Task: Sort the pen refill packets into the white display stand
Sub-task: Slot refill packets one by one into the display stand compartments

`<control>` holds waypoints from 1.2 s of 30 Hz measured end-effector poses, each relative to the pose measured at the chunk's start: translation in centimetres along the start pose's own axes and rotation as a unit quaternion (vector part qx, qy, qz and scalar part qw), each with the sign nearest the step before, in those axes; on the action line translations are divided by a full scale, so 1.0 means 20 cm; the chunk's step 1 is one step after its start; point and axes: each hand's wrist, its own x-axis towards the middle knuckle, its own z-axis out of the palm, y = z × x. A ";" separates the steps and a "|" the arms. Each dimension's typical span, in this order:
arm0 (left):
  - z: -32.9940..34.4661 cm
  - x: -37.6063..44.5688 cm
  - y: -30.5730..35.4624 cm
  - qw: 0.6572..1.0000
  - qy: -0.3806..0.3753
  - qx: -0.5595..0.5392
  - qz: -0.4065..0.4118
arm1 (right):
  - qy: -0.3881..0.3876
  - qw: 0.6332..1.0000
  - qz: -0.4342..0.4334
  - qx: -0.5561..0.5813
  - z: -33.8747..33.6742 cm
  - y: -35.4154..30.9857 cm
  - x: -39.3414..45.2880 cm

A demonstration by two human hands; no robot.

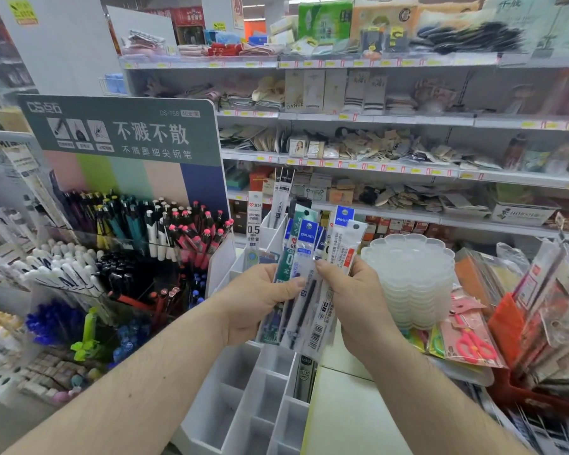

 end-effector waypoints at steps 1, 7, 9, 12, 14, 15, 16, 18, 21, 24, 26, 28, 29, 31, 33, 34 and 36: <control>0.00 0.00 0.00 1.000 0.010 0.007 0.005 | -0.002 1.000 0.004 0.006 0.00 0.00 0.00; 0.00 0.00 0.00 0.999 0.028 0.015 0.012 | -0.009 1.000 0.003 0.019 0.00 -0.01 0.00; 0.00 0.01 0.00 0.999 0.027 0.020 0.009 | -0.012 1.000 -0.002 0.012 -0.01 -0.01 -0.01; 0.00 0.01 0.00 0.999 0.026 0.018 0.003 | -0.012 1.000 -0.009 -0.006 -0.01 -0.01 -0.01; 0.00 0.01 -0.01 0.999 0.028 0.029 0.003 | -0.012 1.000 -0.013 -0.019 -0.01 -0.01 -0.01; 0.00 0.01 -0.01 0.999 0.031 0.035 0.003 | -0.012 1.000 -0.011 -0.022 -0.02 -0.01 -0.01; 0.00 0.01 -0.01 0.999 0.034 0.042 0.004 | -0.013 1.000 -0.007 -0.023 -0.02 -0.01 -0.01; 0.00 0.01 -0.01 0.998 0.042 0.055 0.005 | -0.013 1.000 0.001 -0.021 -0.03 -0.02 -0.01; 0.00 0.01 0.00 0.997 0.047 0.061 0.006 | 0.018 1.000 0.002 -0.015 -0.05 -0.05 -0.01; 0.00 0.01 -0.01 0.997 0.051 0.064 0.004 | 0.059 0.998 0.014 0.000 -0.07 -0.07 0.01; 0.00 0.01 -0.01 0.996 0.057 0.075 0.004 | 0.048 0.999 0.023 -0.005 -0.07 -0.08 0.00; 0.00 0.01 -0.01 0.995 0.055 0.085 0.004 | 0.016 0.999 0.027 -0.030 -0.05 -0.08 -0.01; 0.00 0.01 -0.01 0.995 0.051 0.089 0.004 | -0.001 0.999 0.028 -0.036 -0.05 -0.09 -0.02; 0.01 0.00 -0.01 0.995 0.046 0.085 0.007 | -0.008 0.998 0.034 -0.043 -0.05 -0.09 -0.02; 0.01 0.01 0.00 0.997 0.049 0.066 0.014 | 0.033 0.998 0.041 -0.035 -0.09 -0.13 0.00; 0.01 0.01 0.00 0.997 0.052 0.052 0.017 | 0.064 0.997 0.041 -0.017 -0.12 -0.15 0.02; 0.01 0.01 0.01 0.997 0.065 0.024 0.024 | 0.124 0.992 0.025 0.014 -0.20 -0.20 0.06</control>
